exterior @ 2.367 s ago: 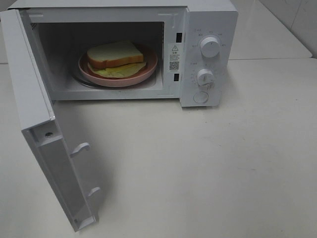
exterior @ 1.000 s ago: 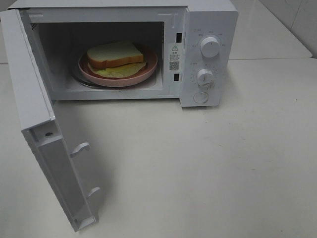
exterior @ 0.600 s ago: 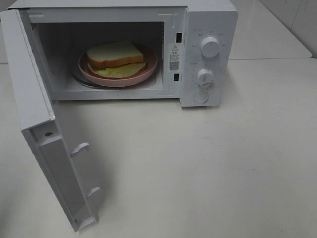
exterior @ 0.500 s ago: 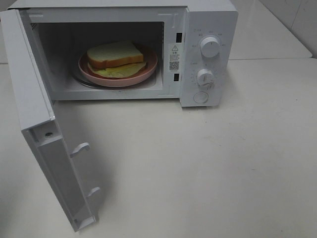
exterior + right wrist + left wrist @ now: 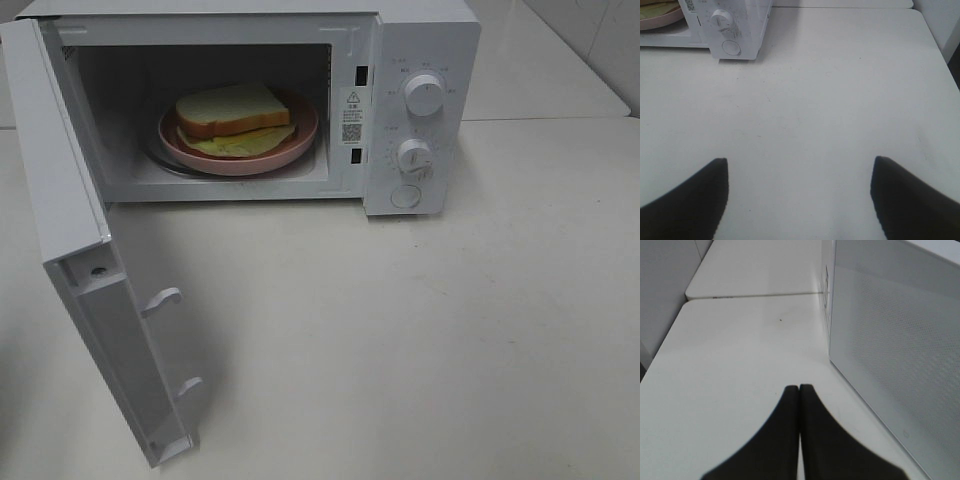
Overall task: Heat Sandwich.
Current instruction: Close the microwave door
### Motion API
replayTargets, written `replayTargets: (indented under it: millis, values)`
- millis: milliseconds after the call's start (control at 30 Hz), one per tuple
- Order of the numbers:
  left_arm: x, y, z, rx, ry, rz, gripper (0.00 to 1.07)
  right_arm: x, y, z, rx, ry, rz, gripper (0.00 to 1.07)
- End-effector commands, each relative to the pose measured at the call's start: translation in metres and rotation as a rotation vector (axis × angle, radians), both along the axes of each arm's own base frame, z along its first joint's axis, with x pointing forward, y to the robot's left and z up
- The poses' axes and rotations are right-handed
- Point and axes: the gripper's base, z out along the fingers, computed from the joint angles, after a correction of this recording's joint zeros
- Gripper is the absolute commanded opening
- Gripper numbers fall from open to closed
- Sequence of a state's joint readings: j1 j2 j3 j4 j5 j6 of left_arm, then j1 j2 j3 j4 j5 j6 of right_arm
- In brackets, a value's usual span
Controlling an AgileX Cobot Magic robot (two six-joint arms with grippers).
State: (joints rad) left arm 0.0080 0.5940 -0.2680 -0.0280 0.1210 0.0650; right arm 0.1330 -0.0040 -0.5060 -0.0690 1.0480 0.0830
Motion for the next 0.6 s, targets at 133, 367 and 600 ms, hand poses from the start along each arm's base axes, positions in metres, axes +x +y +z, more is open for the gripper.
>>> replayTargets:
  millis: [133, 367, 600]
  values:
    - [0.011, 0.001, -0.018, 0.009, -0.123, 0.008, 0.0, -0.003, 0.0, 0.0, 0.006, -0.036, -0.004, 0.75]
    - [0.027, -0.001, -0.025, 0.036, -0.216, -0.021, 0.0, -0.003, 0.0, 0.0, 0.006, -0.036, -0.004, 0.75]
    - [0.047, -0.009, -0.036, 0.001, -0.181, -0.108, 0.0, -0.003, 0.0, 0.0, 0.006, -0.036, -0.004, 0.75]
